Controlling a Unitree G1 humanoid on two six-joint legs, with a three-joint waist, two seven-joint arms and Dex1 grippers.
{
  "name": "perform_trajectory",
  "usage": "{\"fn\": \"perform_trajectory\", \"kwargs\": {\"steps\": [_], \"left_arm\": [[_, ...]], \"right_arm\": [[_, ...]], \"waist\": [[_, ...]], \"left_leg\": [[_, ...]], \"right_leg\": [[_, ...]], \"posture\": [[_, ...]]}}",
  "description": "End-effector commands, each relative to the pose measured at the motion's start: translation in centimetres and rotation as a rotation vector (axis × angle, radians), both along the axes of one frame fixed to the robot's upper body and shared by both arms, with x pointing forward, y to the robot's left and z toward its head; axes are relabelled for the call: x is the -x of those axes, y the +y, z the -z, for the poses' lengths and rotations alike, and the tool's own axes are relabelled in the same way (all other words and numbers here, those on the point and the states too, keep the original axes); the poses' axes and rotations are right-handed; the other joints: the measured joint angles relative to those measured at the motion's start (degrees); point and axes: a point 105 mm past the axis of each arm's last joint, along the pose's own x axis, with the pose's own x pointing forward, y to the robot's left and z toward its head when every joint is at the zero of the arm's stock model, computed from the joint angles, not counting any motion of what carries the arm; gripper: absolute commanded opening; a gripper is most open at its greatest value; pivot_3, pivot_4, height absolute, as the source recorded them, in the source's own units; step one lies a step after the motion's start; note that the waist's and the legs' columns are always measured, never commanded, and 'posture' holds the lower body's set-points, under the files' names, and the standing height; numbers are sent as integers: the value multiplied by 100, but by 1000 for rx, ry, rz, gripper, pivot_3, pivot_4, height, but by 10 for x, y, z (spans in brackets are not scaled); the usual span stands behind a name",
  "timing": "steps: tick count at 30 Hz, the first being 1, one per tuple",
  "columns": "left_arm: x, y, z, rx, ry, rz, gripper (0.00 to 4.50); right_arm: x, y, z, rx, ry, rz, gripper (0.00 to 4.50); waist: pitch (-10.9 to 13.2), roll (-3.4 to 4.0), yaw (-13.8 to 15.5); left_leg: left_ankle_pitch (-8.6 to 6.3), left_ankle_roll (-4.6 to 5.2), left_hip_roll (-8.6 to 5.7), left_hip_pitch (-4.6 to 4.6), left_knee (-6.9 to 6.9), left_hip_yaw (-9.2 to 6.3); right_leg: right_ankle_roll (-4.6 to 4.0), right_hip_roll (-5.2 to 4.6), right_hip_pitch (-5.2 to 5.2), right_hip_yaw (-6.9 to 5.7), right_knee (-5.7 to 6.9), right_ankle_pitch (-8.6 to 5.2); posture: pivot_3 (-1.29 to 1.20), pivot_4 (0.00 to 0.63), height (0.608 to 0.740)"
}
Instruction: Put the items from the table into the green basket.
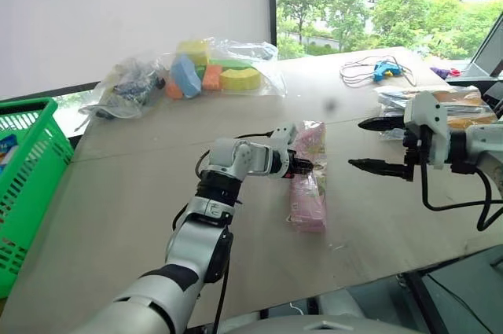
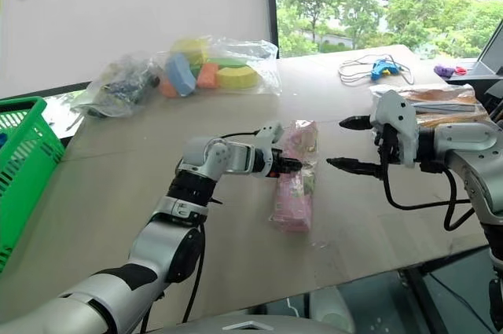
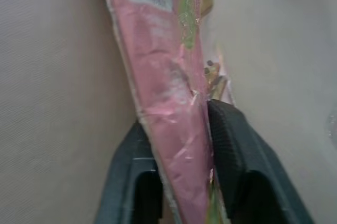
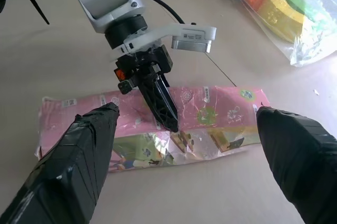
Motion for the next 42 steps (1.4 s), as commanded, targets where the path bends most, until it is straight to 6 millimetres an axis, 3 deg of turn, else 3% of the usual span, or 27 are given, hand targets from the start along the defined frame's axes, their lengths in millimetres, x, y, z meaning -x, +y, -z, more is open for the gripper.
{"fn": "perform_trajectory", "kwargs": {"steps": [1,5,9,13,18,21,24,27,29,31,33,34,38,42], "left_arm": [[12,4,-26,123,-41,54,39],[15,32,-42,176,-95,-6,39],[6,86,-70,210,-228,-222,39],[6,129,-85,191,-305,-391,39],[29,211,-108,-2,-463,-628,39],[43,246,-128,-128,-576,-729,39],[58,276,-171,-211,-743,-832,39],[75,299,-220,-243,-896,-942,39],[89,329,-251,-356,-991,-1060,39],[100,358,-271,-635,-1070,-1134,39],[100,383,-280,-964,-1113,-1108,39],[99,390,-281,-1042,-1126,-1089,39],[81,427,-274,-1178,-1166,-1015,39],[71,451,-259,-1237,-1132,-969,39]], "right_arm": [[2,3,-13,-17,-57,-13,4500],[1,9,-14,-42,-59,-38,4500],[-1,30,-21,-93,-76,-119,4500],[-9,56,-29,-136,-91,-187,4500],[-36,132,-56,-229,-138,-311,4500],[-46,170,-69,-261,-157,-345,4500],[-41,204,-82,-288,-166,-402,4500],[-32,222,-96,-308,-180,-438,4500],[-30,230,-106,-323,-171,-422,4500],[-27,234,-114,-340,-156,-402,4500],[-23,240,-124,-365,-143,-389,4500],[-22,240,-127,-372,-140,-384,4500],[-17,239,-135,-380,-150,-354,4500],[-17,233,-138,-385,-131,-332,4500]], "waist": [[3,3,-49],[6,5,-167],[9,8,-179],[10,5,-128],[23,-13,-49],[28,-33,247],[29,-58,640],[32,-91,943],[25,-112,1074],[25,-112,1132],[22,-112,1183],[25,-108,1232],[41,-83,1362],[21,-118,1309]], "left_leg": [[-2,3,1,-2,-2,1],[-2,3,8,-23,-6,-1],[-2,2,11,-20,-5,2],[1,-3,9,-4,2,3],[12,-20,17,3,-8,20],[38,-66,24,3,-30,-6],[48,-83,17,1,-74,-34],[56,-97,12,-20,-95,-55],[58,-101,8,-32,-105,-72],[58,-103,-2,-27,-117,-70],[64,-111,-15,-5,-151,-55],[69,-120,-23,4,-167,-55],[80,-169,-7,2,-189,-90],[103,-170,20,-2,-189,-110]], "right_leg": [[-1,1,-4,4,-1,0],[-4,4,-28,13,7,1],[-3,6,-35,18,19,1],[-1,7,-24,12,31,1],[-14,25,-49,23,61,7],[-39,36,-60,15,62,20],[-55,31,-66,2,50,13],[-64,32,-87,-17,43,8],[-67,33,-99,-55,34,6],[-69,35,-100,-58,33,5],[-76,32,-98,-48,33,-1],[-77,25,-98,-48,35,-3],[-112,23,-102,-86,43,-24],[-150,37,-98,-130,51,-25]], "posture": [[-214,0,740],[-193,0,740],[-147,0,740],[-78,0,740],[105,0,740],[163,0,740],[233,0,740],[282,0,740],[301,0,740],[297,0,740],[287,0,740],[269,0,740],[208,0,740],[163,0,740]]}}
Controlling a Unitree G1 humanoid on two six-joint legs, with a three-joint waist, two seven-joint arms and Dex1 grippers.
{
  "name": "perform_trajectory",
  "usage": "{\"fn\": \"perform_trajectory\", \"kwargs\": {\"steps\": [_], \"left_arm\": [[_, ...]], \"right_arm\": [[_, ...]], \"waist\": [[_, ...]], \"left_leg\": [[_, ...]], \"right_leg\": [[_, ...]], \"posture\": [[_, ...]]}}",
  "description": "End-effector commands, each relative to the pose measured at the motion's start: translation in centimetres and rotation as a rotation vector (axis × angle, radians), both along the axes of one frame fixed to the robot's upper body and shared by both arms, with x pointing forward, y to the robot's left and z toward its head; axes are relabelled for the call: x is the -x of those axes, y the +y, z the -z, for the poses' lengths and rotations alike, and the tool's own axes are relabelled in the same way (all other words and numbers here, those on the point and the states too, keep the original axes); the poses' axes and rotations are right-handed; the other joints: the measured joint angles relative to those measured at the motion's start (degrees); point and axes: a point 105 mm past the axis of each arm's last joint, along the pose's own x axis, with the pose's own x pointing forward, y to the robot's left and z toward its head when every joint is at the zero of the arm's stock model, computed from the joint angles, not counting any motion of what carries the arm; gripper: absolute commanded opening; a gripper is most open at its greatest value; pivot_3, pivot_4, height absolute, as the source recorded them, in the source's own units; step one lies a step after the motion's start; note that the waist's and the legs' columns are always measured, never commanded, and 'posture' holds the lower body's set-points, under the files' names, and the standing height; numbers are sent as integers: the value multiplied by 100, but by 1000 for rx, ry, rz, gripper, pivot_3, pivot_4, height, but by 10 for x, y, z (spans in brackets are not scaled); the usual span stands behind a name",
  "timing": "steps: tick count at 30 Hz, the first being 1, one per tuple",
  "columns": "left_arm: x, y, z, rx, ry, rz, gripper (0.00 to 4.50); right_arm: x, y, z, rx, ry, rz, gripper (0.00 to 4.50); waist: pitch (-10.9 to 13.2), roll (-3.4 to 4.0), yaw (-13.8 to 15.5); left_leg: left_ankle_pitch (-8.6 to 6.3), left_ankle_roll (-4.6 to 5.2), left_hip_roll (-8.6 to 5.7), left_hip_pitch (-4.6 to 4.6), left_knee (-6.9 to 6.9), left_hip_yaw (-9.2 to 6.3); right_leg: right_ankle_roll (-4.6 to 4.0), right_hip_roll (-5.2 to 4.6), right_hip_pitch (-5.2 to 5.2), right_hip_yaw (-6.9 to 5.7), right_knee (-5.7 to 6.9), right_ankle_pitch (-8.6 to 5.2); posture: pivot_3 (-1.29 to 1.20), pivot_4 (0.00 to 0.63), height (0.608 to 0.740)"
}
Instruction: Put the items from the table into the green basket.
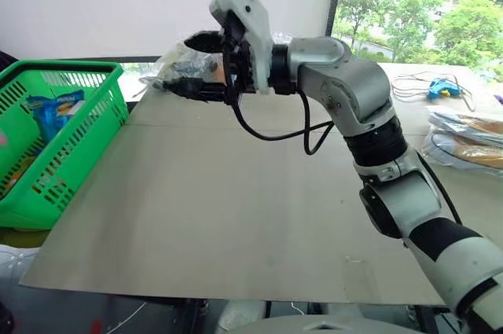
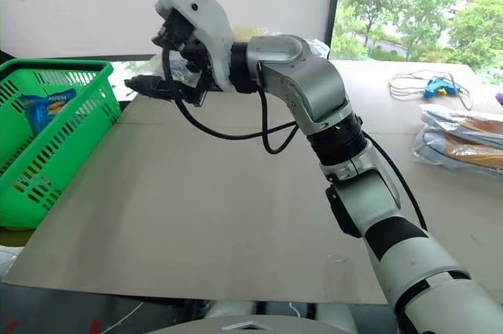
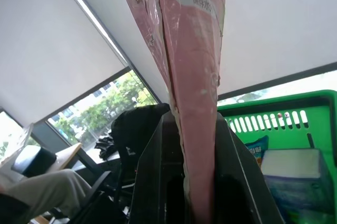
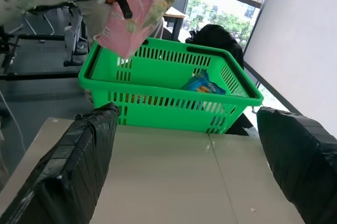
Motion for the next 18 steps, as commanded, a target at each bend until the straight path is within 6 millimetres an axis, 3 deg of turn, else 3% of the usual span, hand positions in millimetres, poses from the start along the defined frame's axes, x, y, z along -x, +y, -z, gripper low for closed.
{"fn": "perform_trajectory", "kwargs": {"steps": [1,8,11,12,15,18], "left_arm": [[-3,12,-15,-128,-11,5,39],[-16,30,-4,-191,-7,-6,39],[-20,35,9,-83,-65,25,39],[-21,37,13,15,-119,51,905],[-20,39,16,-16,-134,20,2172],[-13,44,3,-53,-226,-57,3609]], "right_arm": [[6,-9,-21,-45,-26,8,4500],[19,-18,-23,-60,-17,-38,4500],[22,-20,-21,-62,-14,-47,4500],[23,-20,-20,-63,-10,-50,4500],[25,-20,-20,-63,-9,-57,4500],[24,-24,-19,-58,-19,-58,4500]], "waist": [[-6,-9,-68],[-30,-52,-368],[-32,-55,-479],[-32,-55,-517],[-35,-59,-651],[-39,-66,-735]], "left_leg": [[4,-6,1,1,0,-4],[6,-6,5,-1,2,-9],[4,-2,5,1,2,-19],[4,-1,5,2,2,-19],[4,0,8,2,2,-22],[4,-1,10,1,2,-32]], "right_leg": [[-7,8,1,-11,0,4],[-14,10,-2,-12,16,12],[-13,2,-3,-8,18,13],[-13,0,-3,-6,20,14],[-12,0,-5,-8,24,14],[-13,0,-6,-9,27,15]], "posture": [[158,0,740],[96,0,740],[95,0,740],[90,0,740],[83,0,740],[90,0,740]]}}
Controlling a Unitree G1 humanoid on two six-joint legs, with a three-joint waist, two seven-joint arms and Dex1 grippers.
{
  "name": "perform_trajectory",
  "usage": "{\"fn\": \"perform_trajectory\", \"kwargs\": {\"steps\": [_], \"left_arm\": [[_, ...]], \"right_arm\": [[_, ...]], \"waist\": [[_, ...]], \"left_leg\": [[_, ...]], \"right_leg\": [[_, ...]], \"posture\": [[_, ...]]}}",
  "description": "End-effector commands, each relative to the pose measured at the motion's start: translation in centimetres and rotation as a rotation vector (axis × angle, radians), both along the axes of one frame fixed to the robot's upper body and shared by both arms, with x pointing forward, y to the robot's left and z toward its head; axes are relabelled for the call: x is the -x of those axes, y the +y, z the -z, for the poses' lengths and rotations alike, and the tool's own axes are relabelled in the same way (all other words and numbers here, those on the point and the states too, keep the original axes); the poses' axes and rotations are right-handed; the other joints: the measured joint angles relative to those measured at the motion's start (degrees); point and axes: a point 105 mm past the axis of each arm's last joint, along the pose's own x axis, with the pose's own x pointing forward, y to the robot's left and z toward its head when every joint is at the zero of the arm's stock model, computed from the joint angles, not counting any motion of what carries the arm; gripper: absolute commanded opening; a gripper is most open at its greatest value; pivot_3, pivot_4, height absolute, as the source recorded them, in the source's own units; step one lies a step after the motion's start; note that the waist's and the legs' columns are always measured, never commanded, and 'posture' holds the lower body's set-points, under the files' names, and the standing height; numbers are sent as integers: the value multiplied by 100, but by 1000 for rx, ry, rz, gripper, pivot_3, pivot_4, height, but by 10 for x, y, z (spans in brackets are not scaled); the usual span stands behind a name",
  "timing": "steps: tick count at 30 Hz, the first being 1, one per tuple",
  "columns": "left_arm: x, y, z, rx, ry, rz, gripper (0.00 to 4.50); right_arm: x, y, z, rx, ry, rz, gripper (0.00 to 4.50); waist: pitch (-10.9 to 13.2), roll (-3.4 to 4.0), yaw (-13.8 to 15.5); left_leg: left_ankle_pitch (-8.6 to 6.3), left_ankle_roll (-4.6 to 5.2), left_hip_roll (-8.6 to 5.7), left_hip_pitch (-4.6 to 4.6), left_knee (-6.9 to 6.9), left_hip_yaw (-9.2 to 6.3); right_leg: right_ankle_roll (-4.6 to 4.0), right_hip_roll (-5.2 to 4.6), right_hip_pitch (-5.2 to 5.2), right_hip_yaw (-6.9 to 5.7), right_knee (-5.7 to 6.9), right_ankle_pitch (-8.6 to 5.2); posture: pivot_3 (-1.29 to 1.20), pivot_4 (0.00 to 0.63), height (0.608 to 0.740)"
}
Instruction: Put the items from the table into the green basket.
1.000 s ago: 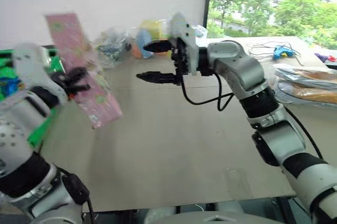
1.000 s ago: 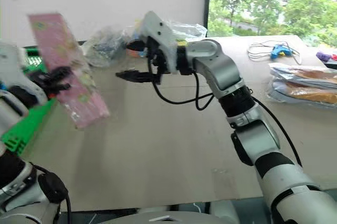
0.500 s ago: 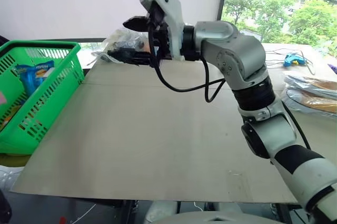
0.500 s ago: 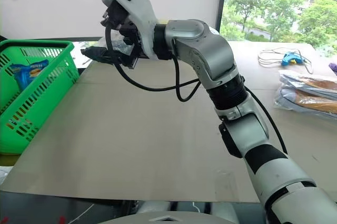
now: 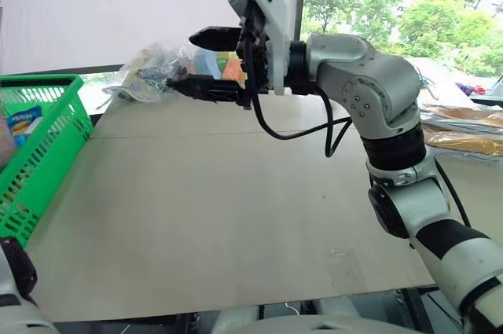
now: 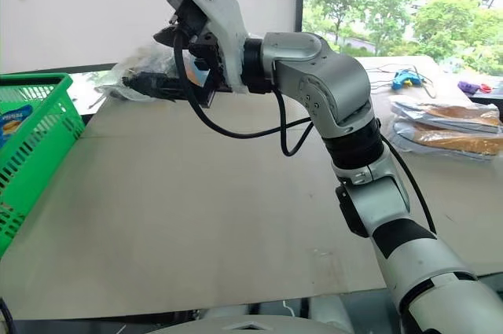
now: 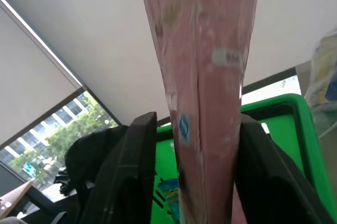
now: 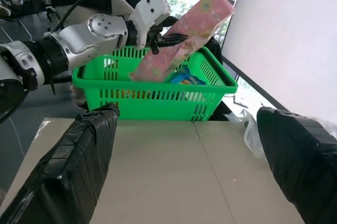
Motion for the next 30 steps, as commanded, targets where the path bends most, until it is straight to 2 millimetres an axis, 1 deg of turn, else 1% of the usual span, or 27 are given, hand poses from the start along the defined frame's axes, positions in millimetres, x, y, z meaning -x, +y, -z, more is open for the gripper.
{"fn": "perform_trajectory", "kwargs": {"steps": [1,3,4,5,6,7,8,9,10,11,12,13,14,15,16,17,18,19,20,22,24,25,26,27,29,30], "left_arm": [[17,4,-44,-101,-191,-92,4131],[18,-5,-55,-150,-263,-103,4131],[16,-15,-59,-156,-319,-80,4131],[12,-28,-60,-194,-340,-51,4131],[4,-45,-57,-187,-356,23,4131],[-3,-63,-52,-112,-391,99,4131],[-11,-81,-45,4,-420,183,4131],[-15,-94,-40,90,-437,241,4131],[-24,-122,-29,229,-419,373,4131],[-31,-162,-16,353,-402,528,4131],[-34,-210,2,497,-336,698,4131],[-31,-262,26,599,-223,857,4131],[-22,-295,41,623,-139,944,4131],[-12,-318,59,635,-46,1001,4131],[-2,-331,77,649,30,1023,4131],[5,-336,93,676,84,1018,4131],[11,-338,106,699,127,1003,4131],[14,-339,113,712,148,990,4131],[20,-340,124,718,190,981,4131],[32,-340,139,720,251,965,4131],[40,-336,149,723,289,944,4131],[43,-332,154,723,304,929,4131],[46,-327,158,720,319,910,4131],[48,-323,161,716,330,896,4131],[48,-317,160,717,312,878,4131],[46,-315,159,722,298,870,4131]], "right_arm": [[6,-7,-12,-35,-55,-9,4500],[3,-12,-12,-38,-61,3,4500],[1,-16,-12,-40,-68,14,4500],[-3,-19,-11,-47,-73,37,4500],[-10,-24,-10,-53,-71,72,4500],[-19,-32,-5,-57,-66,123,4500],[-28,-41,-1,-65,-65,175,4500],[-33,-48,3,-69,-66,207,4500],[-41,-58,8,-74,-62,255,4500],[-53,-76,19,-64,-28,331,4500],[-67,-102,36,-34,-5,431,4500],[-81,-133,58,22,6,555,4500],[-87,-158,75,77,5,639,4500],[-91,-183,92,134,0,711,4500],[-92,-206,107,179,-5,773,4500],[-91,-224,119,218,-15,812,4500],[-88,-238,128,251,-26,835,4500],[-86,-245,133,268,-36,843,4500],[-81,-255,139,278,-39,855,4500],[-73,-272,146,277,-25,890,4500],[-66,-285,149,271,-21,921,4500],[-62,-291,150,263,-18,942,4500],[-58,-296,150,253,-11,962,4500],[-54,-299,151,245,-3,972,4500],[-46,-302,156,254,8,975,4500],[-43,-302,159,260,9,972,4500]], "waist": [[-2,-3,-33],[-3,-4,-53],[-1,-1,-32],[-1,-1,-20],[0,1,9],[-4,4,58],[-7,4,92],[-16,6,140],[-25,3,196],[-29,-3,227],[-36,-14,250],[-37,-15,267],[-40,-20,289],[-46,-28,325],[-40,-19,316],[-24,13,260],[-15,32,208],[-8,60,117],[-7,88,23],[-11,123,-142],[-7,130,-221],[-4,132,-244],[-2,133,-262],[0,134,-278],[11,136,-302],[11,136,-302]], "left_leg": [[0,0,0,0,0,1],[0,0,0,1,0,3],[0,0,0,0,0,1],[0,0,-2,0,-1,-4],[0,0,-2,-1,-1,-3],[0,0,-3,1,-1,0],[0,0,-6,0,0,-5],[1,-1,-7,0,0,-6],[0,0,-6,0,3,-9],[-1,2,-7,1,15,-13],[-2,3,-7,-5,25,-20],[-7,12,-9,-8,40,-20],[-12,22,-10,-3,48,-20],[-19,33,-11,-5,60,-17],[-36,60,-16,-2,77,-8],[-45,73,-19,-1,88,18],[-48,79,-20,2,80,62],[-49,80,-14,7,80,79],[-48,80,-1,10,77,101],[-49,81,34,27,68,130],[-51,82,79,33,59,181],[-51,82,90,48,57,194],[-51,82,99,87,58,195],[-51,82,103,98,58,198],[-52,82,106,106,60,201],[-52,82,108,111,64,205]], "right_leg": [[0,0,0,1,0,0],[0,-3,-1,2,2,0],[0,-3,-1,4,1,0],[0,-12,0,7,1,1],[0,-12,0,7,2,0],[1,-13,1,8,2,1],[1,-22,5,6,4,1],[0,-22,5,6,3,2],[1,-23,9,4,3,2],[1,-27,22,-2,1,2],[4,-27,31,-8,-8,4],[8,-28,38,-9,-10,6],[11,-29,50,-8,-12,8],[17,-29,56,-8,-25,11],[24,-37,74,-3,-35,10],[28,-38,77,20,-37,9],[35,-30,55,52,-35,13],[37,-25,51,64,-27,12],[36,-8,40,83,-22,12],[26,31,40,126,-15,7],[8,74,56,151,-16,-5],[7,90,69,150,-17,-10],[18,105,81,153,-17,-18],[16,113,90,155,-17,-17],[-7,155,112,159,-17,-26],[-9,157,127,160,-17,-25]], "posture": [[93,0,740],[100,0,740],[107,0,740],[110,0,740],[119,0,740],[127,0,740],[130,0,740],[130,0,740],[129,0,740],[127,0,740],[117,0,740],[107,0,740],[97,0,740],[74,0,740],[56,0,740],[43,0,740],[27,0,740],[20,0,740],[8,0,740],[-20,0,740],[-43,0,740],[-52,0,740],[-64,0,740],[-70,0,740],[-77,0,740],[-80,0,740]]}}
